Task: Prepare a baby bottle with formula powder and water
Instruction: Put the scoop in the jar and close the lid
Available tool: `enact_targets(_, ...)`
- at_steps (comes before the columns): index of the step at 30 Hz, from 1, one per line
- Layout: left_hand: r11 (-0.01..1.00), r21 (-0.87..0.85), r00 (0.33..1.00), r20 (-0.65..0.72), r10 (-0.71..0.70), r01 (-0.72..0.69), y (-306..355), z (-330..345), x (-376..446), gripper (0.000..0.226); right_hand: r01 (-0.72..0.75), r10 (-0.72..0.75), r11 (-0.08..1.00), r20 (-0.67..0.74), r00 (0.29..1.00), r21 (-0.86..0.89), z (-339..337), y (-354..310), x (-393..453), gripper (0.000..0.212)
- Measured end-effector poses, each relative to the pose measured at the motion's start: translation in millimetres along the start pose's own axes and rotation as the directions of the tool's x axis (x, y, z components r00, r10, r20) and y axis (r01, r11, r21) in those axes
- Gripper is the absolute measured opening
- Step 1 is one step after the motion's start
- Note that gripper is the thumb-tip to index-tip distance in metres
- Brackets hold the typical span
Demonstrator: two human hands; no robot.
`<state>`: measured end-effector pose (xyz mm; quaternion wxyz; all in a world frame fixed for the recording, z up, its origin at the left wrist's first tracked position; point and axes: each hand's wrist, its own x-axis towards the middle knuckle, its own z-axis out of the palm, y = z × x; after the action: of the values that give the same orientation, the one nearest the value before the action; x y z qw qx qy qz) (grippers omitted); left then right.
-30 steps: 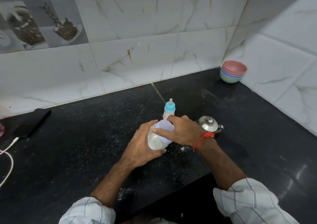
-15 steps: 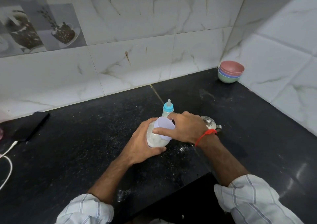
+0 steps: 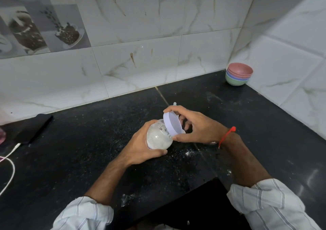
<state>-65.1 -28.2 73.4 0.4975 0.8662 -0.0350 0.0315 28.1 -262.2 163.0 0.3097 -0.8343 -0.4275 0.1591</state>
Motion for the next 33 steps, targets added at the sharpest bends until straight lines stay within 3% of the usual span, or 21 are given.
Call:
enact_targets(5, 1.0, -0.007, 1.0, 0.006, -0.001, 0.001, 4, 1, -2, 0.098, -0.043, 0.044, 0.999, 0.104, 0.994, -0.012, 4, -2, 4, 0.081)
enact_targets(21, 0.997, 0.075, 1.0, 0.003, 0.014, -0.014, 14, 2, -4, 0.103, -0.006, 0.012, 0.997, 0.072, 0.997, -0.071, 7, -8, 8, 0.073)
enact_targets(29, 0.985, 0.171, 0.998, -0.055, -0.013, 0.023, 23, 7, -1, 0.109, -0.01, 0.022, 0.993, 0.1, 0.995, -0.116, -1, -16, 7, 0.079)
enact_targets(33, 0.982, 0.188, 1.0, -0.011, -0.015, 0.017, 26, 3, 3, 0.109, 0.034, -0.024, 0.991, 0.082, 0.996, -0.127, -4, -16, 3, 0.082)
